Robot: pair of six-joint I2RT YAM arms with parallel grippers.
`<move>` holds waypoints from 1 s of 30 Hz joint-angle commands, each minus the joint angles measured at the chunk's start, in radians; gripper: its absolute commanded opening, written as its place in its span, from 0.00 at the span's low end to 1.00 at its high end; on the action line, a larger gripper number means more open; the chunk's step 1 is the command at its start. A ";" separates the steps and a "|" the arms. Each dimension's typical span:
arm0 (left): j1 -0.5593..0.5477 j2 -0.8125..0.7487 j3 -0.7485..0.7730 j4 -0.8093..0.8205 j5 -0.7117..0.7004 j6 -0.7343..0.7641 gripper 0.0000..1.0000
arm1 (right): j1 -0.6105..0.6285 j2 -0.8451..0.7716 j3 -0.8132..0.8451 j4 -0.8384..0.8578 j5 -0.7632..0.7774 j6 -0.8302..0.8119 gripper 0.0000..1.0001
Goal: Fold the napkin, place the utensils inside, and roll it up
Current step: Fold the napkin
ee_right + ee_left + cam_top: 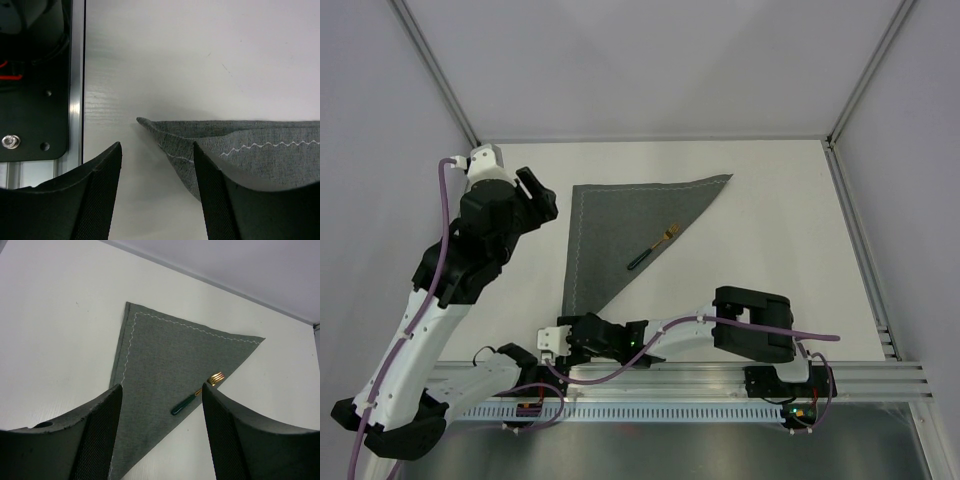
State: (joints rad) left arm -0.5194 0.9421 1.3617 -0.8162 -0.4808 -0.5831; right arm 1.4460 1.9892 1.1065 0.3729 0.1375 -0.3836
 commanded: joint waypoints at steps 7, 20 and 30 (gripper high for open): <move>-0.002 0.014 -0.016 0.002 -0.022 0.020 0.70 | 0.010 0.085 0.062 0.101 0.042 -0.031 0.63; -0.002 0.024 -0.026 0.005 -0.021 0.022 0.70 | 0.010 0.117 0.076 0.127 0.071 -0.049 0.45; -0.002 0.032 -0.036 0.009 -0.031 0.029 0.70 | -0.004 0.069 0.085 0.104 0.070 -0.041 0.34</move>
State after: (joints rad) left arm -0.5194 0.9699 1.3338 -0.8169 -0.4957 -0.5823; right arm 1.4479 2.0945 1.1492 0.4553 0.2012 -0.4282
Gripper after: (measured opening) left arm 0.700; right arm 0.345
